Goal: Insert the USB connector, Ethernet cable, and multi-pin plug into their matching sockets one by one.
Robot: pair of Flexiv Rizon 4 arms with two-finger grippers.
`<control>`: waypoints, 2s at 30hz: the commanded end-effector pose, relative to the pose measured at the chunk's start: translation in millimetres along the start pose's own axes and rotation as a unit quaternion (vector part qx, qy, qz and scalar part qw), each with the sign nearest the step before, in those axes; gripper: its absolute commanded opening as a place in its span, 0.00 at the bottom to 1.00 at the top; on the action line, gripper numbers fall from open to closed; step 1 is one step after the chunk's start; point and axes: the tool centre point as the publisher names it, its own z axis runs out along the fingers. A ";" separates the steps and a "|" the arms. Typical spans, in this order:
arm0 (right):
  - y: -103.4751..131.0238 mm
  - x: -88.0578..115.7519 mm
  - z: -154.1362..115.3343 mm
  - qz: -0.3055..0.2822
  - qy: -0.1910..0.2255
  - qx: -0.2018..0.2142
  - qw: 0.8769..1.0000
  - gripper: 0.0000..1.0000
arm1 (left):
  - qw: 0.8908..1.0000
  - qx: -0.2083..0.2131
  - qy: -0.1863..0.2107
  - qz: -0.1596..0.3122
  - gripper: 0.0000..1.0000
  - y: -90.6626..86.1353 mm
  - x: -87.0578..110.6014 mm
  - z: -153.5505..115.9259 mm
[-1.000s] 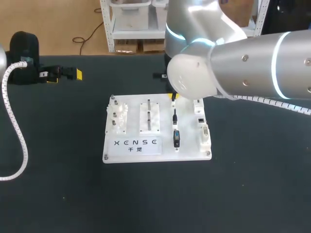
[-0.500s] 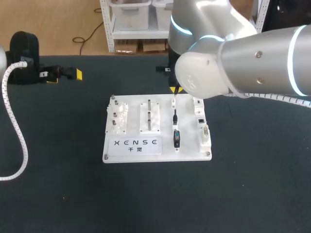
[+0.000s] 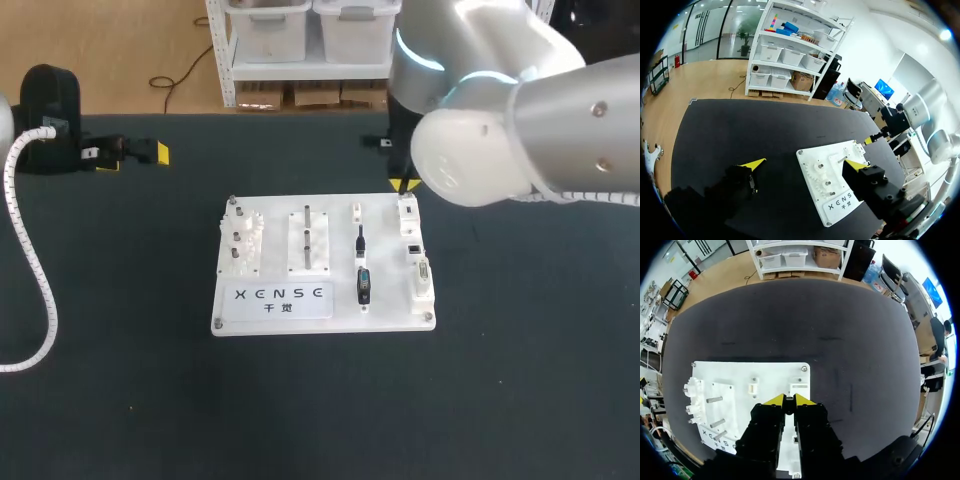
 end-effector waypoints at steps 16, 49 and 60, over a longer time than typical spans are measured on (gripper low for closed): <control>-13.6 14.9 14.2 0.008 0.001 0.017 1.000 0.00 | 1.000 0.000 0.000 0.000 1.00 0.0 0.0 0.0; -13.8 9.1 22.7 0.010 0.002 0.022 1.000 0.00 | 1.000 0.000 0.000 0.000 1.00 0.0 0.0 0.0; -10.0 13.0 23.9 0.007 0.006 0.018 1.000 0.00 | 1.000 0.000 0.000 0.000 1.00 0.0 0.0 0.0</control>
